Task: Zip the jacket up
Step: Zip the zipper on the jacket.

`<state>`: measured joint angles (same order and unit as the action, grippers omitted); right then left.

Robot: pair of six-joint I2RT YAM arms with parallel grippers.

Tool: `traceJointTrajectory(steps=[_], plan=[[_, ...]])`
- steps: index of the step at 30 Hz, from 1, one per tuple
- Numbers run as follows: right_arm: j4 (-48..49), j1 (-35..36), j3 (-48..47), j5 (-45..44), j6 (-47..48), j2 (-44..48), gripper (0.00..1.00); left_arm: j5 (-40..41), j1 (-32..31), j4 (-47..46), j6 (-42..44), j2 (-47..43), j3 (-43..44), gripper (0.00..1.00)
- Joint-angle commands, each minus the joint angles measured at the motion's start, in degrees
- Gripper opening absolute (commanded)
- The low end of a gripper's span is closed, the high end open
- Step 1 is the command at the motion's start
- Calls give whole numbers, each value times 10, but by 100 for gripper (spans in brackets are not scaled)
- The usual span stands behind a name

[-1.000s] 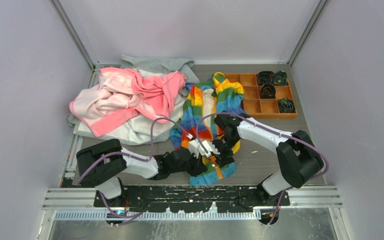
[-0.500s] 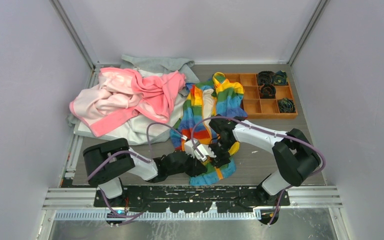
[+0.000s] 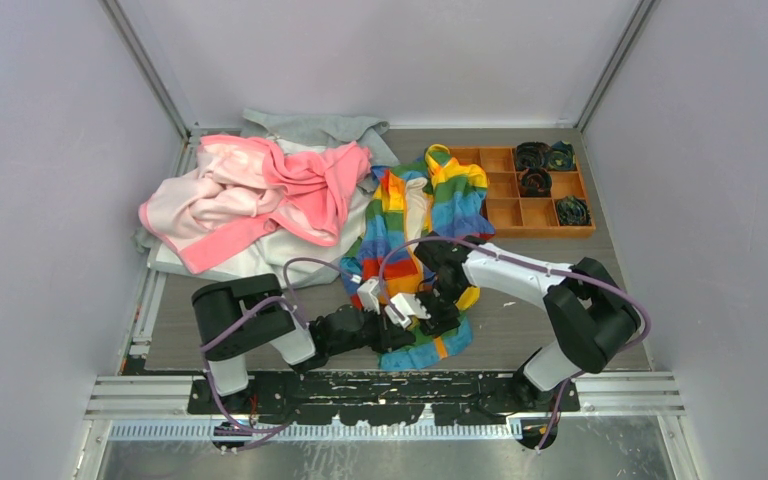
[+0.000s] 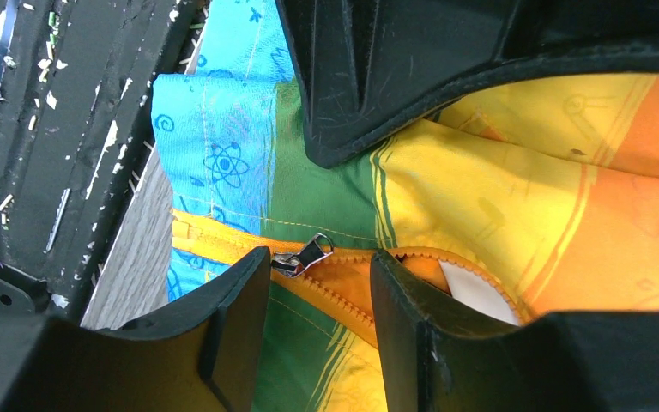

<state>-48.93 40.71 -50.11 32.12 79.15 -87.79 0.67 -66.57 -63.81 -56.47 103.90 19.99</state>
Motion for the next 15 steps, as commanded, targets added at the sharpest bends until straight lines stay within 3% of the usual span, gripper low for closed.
traceJointTrajectory(steps=[1,8,15], plan=[[13,9,2,-10,-9,-2,51,20,4,1,-17,11,-8,2],[20,16,5,-28,-14,-3,49,22,7,-3,-54,16,-16,1],[21,16,10,-26,-21,5,43,18,12,-77,-85,51,-29,0]])
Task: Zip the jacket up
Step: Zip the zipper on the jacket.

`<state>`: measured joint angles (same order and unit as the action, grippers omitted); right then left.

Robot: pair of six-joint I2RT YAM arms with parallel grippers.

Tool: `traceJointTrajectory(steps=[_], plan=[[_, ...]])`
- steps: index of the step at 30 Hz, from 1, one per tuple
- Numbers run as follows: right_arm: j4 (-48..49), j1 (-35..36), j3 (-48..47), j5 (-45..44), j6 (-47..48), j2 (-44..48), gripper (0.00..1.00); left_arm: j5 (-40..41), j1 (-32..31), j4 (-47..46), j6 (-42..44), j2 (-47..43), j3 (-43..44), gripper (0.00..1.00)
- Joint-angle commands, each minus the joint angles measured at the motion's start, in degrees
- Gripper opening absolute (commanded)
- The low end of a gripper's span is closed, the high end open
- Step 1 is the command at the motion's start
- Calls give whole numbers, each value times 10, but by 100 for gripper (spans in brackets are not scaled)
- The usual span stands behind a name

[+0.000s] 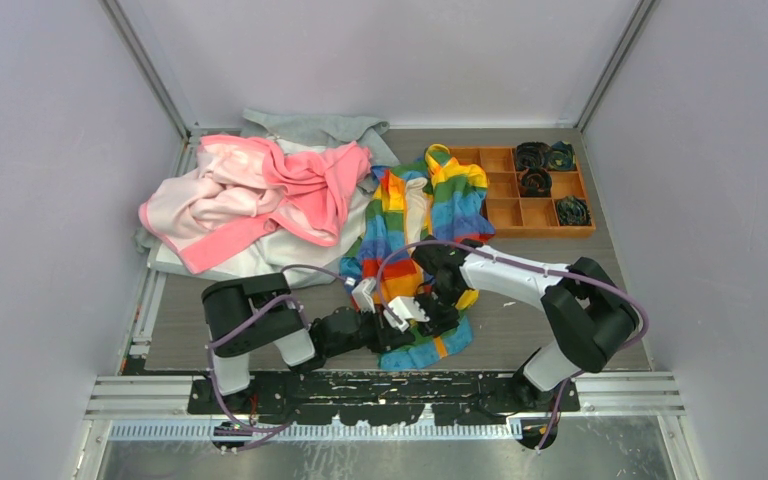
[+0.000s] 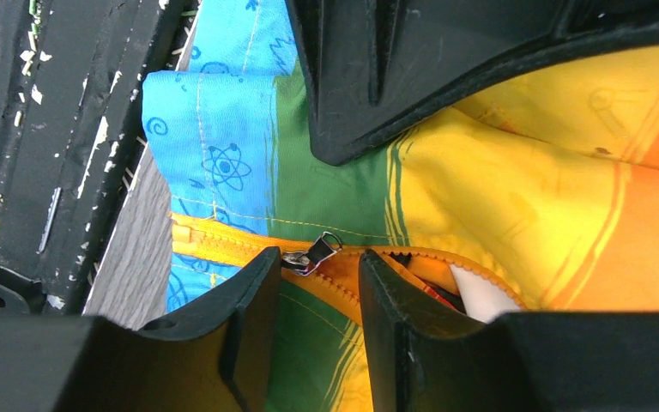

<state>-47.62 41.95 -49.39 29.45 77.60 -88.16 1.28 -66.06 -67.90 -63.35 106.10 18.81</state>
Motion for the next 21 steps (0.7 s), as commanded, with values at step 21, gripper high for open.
traceJointTrajectory(steps=[21], plan=[[2,4,10,54,-24,34,34,15,10,-101,-42,83,-29,0]])
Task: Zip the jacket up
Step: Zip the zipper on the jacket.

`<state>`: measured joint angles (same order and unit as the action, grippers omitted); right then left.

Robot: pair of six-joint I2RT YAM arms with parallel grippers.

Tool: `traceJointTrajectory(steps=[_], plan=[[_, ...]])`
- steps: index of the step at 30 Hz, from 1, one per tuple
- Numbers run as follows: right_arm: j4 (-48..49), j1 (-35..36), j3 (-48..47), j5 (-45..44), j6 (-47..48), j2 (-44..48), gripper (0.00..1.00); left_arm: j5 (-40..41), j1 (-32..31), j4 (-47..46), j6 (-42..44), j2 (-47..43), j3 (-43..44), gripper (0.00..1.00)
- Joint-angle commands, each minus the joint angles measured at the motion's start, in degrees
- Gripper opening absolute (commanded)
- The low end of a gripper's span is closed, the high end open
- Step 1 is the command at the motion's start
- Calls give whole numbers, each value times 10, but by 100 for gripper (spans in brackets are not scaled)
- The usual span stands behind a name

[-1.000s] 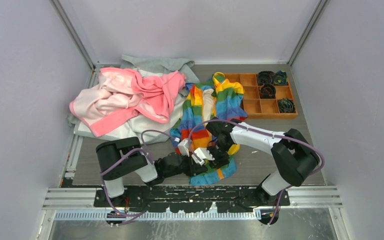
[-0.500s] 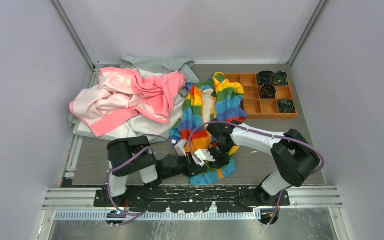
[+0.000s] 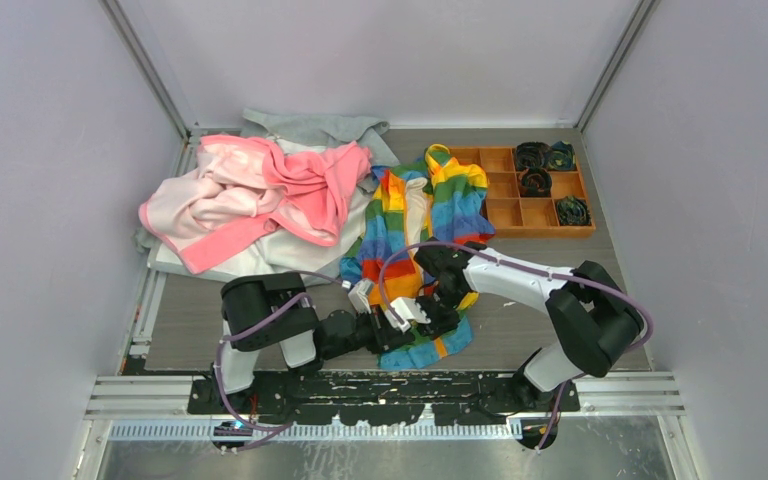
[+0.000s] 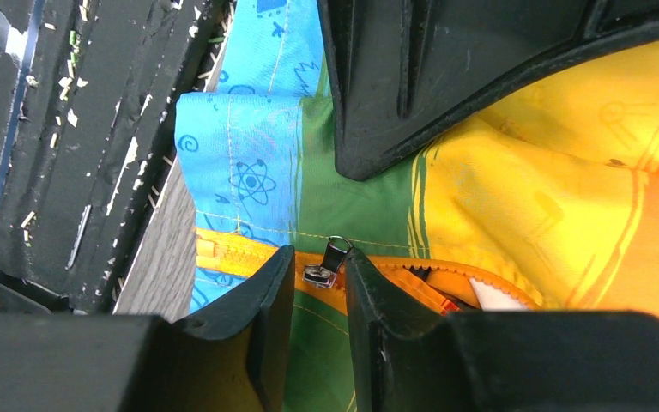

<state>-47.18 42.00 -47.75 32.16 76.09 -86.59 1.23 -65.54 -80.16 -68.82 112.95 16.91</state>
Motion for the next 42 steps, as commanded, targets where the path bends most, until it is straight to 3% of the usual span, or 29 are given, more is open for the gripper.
traceJointTrajectory(steps=[1,24,35,42], plan=[[-2,3,-7,28,-10,18,33,16,5,22,12,15,-10,0],[60,42,26,-70,-56,22,28,15,4,24,6,13,-9,0],[55,42,2,-29,-108,32,2,15,4,26,5,9,-12,0],[46,20,-3,2,-118,46,1,15,4,31,6,6,-12,0]])
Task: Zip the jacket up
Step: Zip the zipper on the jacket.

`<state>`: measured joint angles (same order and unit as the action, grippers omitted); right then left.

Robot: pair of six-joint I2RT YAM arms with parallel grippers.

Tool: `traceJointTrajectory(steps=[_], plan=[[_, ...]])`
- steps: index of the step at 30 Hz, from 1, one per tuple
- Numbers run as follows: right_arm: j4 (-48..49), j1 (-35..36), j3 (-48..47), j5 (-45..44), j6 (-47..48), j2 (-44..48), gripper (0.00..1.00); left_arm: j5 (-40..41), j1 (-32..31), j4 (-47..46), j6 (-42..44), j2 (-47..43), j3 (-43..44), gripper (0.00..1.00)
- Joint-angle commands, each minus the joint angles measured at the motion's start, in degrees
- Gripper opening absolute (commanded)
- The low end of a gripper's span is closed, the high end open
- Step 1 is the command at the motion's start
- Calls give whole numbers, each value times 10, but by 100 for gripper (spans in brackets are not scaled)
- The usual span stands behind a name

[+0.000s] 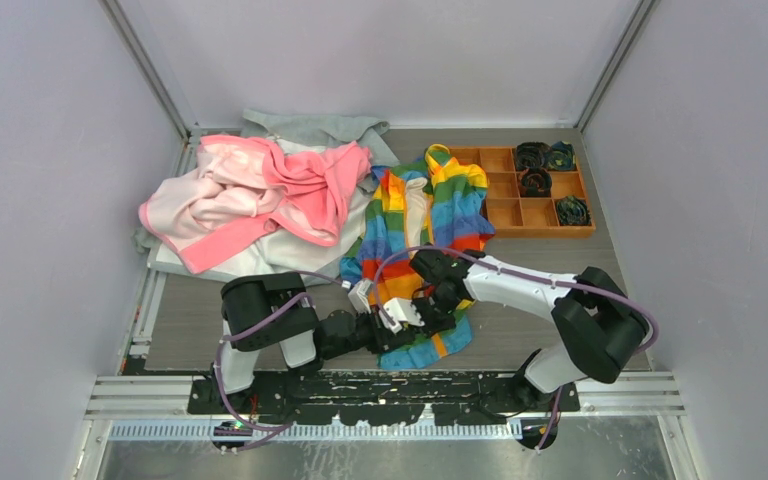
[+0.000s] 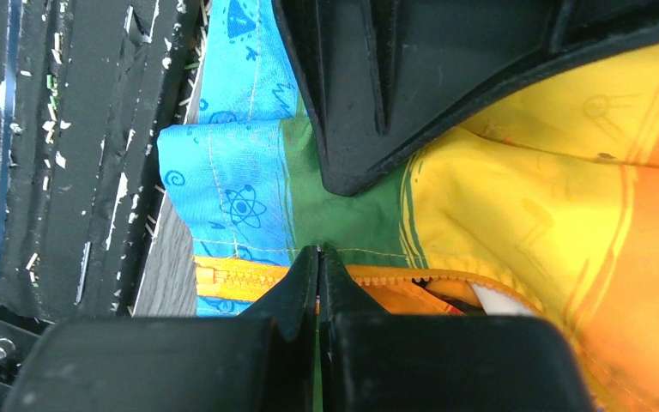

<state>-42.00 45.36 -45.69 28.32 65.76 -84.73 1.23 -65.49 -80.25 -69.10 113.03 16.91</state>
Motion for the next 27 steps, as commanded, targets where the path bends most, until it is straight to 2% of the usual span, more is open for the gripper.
traceJointTrajectory(steps=[1,11,14,19,21,24,27], plan=[[-9,-20,-25,51,-17,29,1,15,5,33,9,6,-11,0],[-7,-79,-25,121,-51,49,1,16,5,32,8,1,-12,3],[18,-79,-20,113,-82,56,1,16,6,31,6,-7,-15,11],[23,-80,-21,119,-98,55,1,35,6,31,10,-48,-38,31],[24,-79,-22,121,-104,53,1,38,6,42,17,-78,-48,36],[31,-79,-25,122,-120,52,1,37,5,102,42,-136,-50,41],[35,-80,-28,126,-136,53,1,40,6,205,83,-222,-46,43]])
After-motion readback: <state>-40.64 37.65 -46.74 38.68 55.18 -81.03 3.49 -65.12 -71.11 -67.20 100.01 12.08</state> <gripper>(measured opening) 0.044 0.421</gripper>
